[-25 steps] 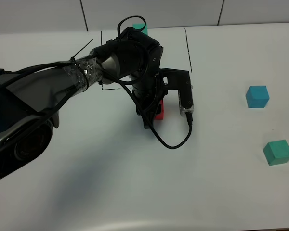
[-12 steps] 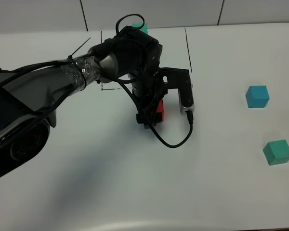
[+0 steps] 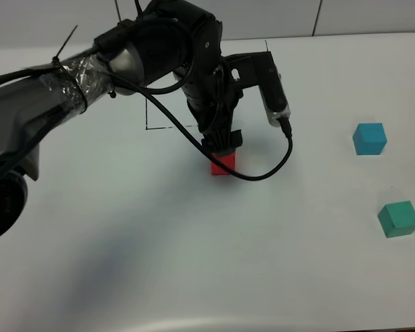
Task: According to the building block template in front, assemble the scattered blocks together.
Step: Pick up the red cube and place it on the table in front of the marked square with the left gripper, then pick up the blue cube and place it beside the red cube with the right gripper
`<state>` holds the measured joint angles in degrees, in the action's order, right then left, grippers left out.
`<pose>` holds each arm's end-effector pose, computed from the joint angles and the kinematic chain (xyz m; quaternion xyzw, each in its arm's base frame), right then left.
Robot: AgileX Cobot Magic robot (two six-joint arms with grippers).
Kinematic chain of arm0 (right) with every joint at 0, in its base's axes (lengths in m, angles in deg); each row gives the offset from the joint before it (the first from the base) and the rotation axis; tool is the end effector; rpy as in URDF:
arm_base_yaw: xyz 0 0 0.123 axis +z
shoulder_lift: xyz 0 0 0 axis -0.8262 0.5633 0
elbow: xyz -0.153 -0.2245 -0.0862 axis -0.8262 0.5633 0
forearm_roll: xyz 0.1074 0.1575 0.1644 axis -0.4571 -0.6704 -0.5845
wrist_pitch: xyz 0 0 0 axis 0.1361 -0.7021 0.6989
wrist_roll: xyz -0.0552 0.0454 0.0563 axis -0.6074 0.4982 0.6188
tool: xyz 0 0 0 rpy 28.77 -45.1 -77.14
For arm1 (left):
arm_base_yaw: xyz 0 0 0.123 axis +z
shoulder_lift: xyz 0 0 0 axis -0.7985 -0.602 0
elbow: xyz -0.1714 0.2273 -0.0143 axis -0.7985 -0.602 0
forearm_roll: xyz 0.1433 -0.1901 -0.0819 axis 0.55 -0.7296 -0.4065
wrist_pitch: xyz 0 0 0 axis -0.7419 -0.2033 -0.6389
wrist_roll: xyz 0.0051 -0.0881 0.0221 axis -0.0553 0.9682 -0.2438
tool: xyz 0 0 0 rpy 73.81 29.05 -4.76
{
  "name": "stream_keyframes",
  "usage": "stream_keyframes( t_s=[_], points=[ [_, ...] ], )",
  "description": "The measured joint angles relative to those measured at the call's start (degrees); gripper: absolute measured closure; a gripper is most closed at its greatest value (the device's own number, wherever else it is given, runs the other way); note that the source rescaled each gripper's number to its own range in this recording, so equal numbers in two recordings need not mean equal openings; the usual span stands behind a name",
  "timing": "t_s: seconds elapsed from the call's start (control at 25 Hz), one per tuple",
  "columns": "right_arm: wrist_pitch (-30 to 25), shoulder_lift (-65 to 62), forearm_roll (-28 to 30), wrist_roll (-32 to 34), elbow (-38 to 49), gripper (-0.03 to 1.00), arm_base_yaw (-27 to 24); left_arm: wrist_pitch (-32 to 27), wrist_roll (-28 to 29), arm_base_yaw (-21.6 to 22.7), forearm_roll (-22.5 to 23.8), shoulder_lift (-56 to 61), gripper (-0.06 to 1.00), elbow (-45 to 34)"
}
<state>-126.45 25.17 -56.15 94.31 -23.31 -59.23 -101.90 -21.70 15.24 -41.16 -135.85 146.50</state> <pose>-0.0062 -0.0043 0.2770 0.0710 0.8505 -0.0184 0.5209 0.3835 -0.2919 0.2128 0.6248 0.7494 0.0302 0.2169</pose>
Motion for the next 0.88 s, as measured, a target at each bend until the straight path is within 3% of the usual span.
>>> stream_keyframes(
  t_s=[0.2,0.48,0.76,0.88],
  points=[
    [0.0,0.0,0.0,0.0,0.0,0.18,0.0,0.1,9.8,2.9,2.4,4.0,0.08,0.0],
    [0.0,0.0,0.0,0.0,0.0,0.18,0.0,-0.9,18.9,11.7,2.6,10.8,0.08,0.0],
    [0.0,0.0,0.0,0.1,0.0,0.18,0.0,-8.4,24.2,21.8,0.0,16.3,0.08,-1.0],
    [0.0,0.0,0.1,0.1,0.0,0.18,0.0,-7.4,24.7,25.0,-0.9,20.0,0.08,-6.6]
  ],
)
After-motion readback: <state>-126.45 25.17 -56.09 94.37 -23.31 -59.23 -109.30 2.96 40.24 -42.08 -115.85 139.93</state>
